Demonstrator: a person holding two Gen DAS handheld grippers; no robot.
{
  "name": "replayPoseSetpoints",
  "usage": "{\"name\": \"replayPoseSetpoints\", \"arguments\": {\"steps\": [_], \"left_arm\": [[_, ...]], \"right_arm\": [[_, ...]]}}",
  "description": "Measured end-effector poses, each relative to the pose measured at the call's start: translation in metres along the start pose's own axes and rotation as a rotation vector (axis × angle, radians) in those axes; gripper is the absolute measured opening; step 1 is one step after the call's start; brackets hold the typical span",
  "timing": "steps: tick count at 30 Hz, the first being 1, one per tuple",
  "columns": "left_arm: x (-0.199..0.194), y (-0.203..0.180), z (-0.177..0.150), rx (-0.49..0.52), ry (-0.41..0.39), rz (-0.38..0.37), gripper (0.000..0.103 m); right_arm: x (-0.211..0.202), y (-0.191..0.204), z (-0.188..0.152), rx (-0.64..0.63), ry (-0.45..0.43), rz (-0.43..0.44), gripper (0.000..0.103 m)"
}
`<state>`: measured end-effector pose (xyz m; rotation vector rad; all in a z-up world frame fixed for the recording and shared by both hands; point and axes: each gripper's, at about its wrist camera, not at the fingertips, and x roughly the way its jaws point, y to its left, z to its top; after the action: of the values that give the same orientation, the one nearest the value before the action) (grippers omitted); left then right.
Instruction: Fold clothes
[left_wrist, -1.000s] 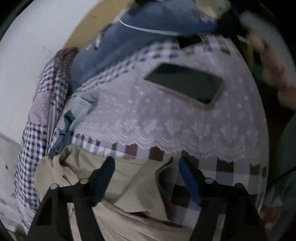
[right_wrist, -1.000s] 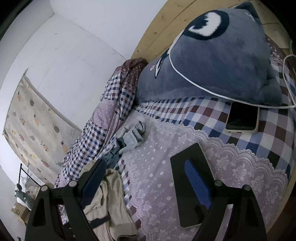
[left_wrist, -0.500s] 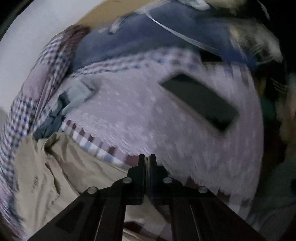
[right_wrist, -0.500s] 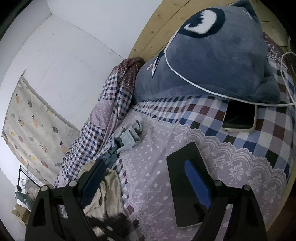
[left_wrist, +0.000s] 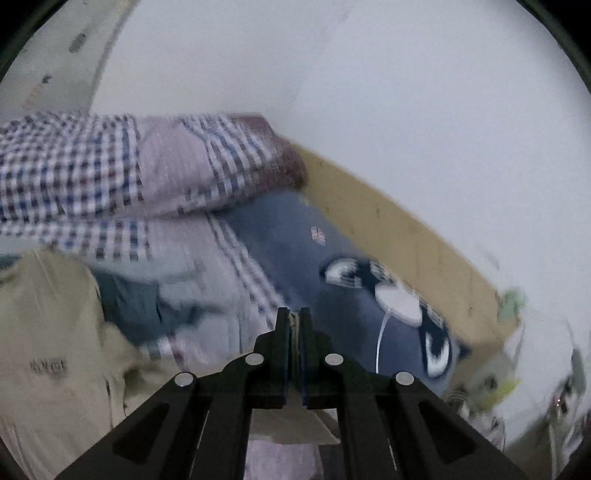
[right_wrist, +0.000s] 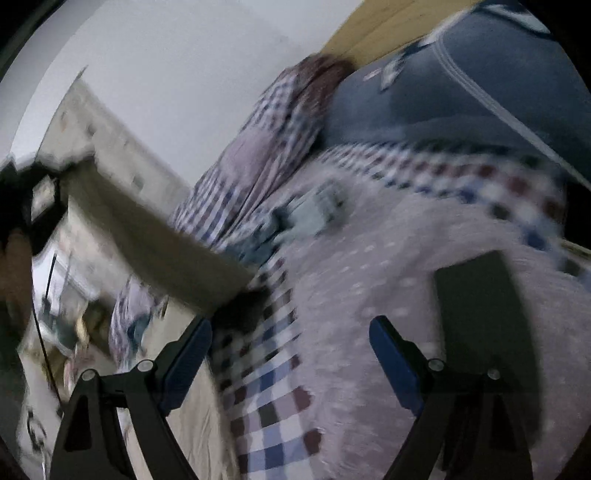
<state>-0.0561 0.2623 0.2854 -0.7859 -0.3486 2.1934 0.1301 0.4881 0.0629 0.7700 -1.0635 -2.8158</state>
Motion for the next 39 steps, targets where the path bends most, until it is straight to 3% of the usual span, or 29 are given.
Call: {"name": "replayPoseSetpoints", "arguments": {"steps": [4, 7, 11, 17, 22, 25, 29, 32, 36, 39], "left_arm": [[-0.003, -0.002, 0.056, -0.002, -0.079, 0.038, 0.003], [0.008, -0.010, 0.084, 0.007, -0.080, 0.043, 0.003], [0.020, -0.051, 0.095, 0.120, -0.064, 0.022, 0.003], [0.039, -0.111, 0.107, 0.302, -0.031, 0.012, 0.003], [0.043, -0.107, 0.094, 0.321, 0.002, 0.026, 0.003], [0.043, -0.086, 0.095, 0.253, 0.014, 0.046, 0.003], [0.036, -0.063, 0.090, 0.176, 0.014, 0.053, 0.003], [0.029, -0.047, 0.077, 0.124, 0.017, 0.049, 0.003], [0.063, -0.026, 0.031, 0.142, 0.181, 0.102, 0.003], [0.089, -0.027, -0.011, 0.172, 0.421, -0.011, 0.004]], "right_arm": [[0.039, 0.027, -0.005, -0.107, 0.079, 0.061, 0.090], [0.065, 0.045, -0.007, -0.191, 0.122, 0.104, 0.090], [0.099, 0.059, -0.009, -0.267, 0.161, 0.174, 0.090], [0.137, 0.073, 0.005, -0.265, 0.165, 0.296, 0.090], [0.171, 0.076, 0.033, -0.165, 0.120, 0.377, 0.090], [0.179, 0.078, 0.037, -0.096, 0.105, 0.463, 0.090], [0.192, 0.102, 0.025, -0.192, 0.129, 0.430, 0.090], [0.198, 0.088, 0.026, -0.180, 0.116, 0.299, 0.090], [0.183, 0.013, 0.047, 0.052, 0.089, 0.232, 0.090], [0.149, -0.057, 0.070, 0.265, 0.001, 0.194, 0.090]]}}
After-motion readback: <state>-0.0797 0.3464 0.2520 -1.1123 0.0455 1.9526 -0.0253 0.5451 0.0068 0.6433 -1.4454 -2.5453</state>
